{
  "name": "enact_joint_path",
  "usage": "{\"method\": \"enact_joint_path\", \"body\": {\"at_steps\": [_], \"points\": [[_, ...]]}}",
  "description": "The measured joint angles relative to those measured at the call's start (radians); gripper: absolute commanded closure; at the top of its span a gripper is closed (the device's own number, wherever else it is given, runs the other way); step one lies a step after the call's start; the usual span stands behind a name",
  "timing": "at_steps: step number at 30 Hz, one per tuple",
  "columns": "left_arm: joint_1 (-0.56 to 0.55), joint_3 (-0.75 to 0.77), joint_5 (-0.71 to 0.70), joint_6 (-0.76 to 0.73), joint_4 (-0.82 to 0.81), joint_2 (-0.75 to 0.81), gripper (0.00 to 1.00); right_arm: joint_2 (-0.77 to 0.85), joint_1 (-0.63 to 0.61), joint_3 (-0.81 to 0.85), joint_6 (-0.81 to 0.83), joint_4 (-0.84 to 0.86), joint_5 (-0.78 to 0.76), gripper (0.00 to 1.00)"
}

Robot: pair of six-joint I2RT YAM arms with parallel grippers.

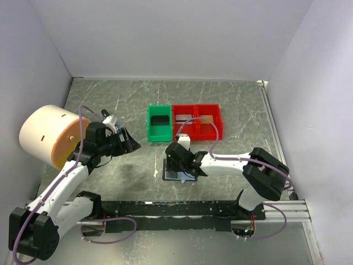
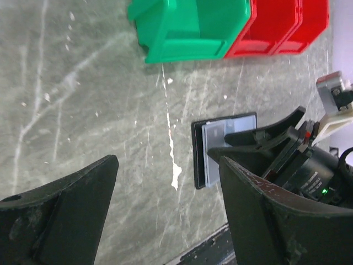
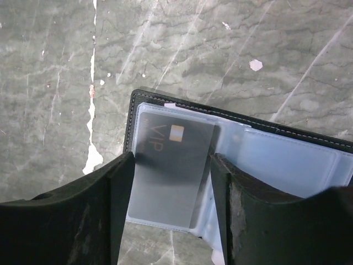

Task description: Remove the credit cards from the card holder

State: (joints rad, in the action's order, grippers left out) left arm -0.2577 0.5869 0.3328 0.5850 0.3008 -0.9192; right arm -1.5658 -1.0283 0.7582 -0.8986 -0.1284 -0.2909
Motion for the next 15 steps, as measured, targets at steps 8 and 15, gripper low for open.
{"method": "enact_joint_path", "body": {"at_steps": [8, 15], "points": [[-0.031, -0.040, 0.056, 0.037, -0.063, -0.037, 0.19, 0.004, 0.001, -0.008, -0.001, 0.007, -0.005, 0.29], [-0.091, -0.040, 0.024, 0.059, -0.077, -0.034, 0.19, -0.016, -0.003, 0.022, -0.002, -0.011, -0.005, 0.31]]}}
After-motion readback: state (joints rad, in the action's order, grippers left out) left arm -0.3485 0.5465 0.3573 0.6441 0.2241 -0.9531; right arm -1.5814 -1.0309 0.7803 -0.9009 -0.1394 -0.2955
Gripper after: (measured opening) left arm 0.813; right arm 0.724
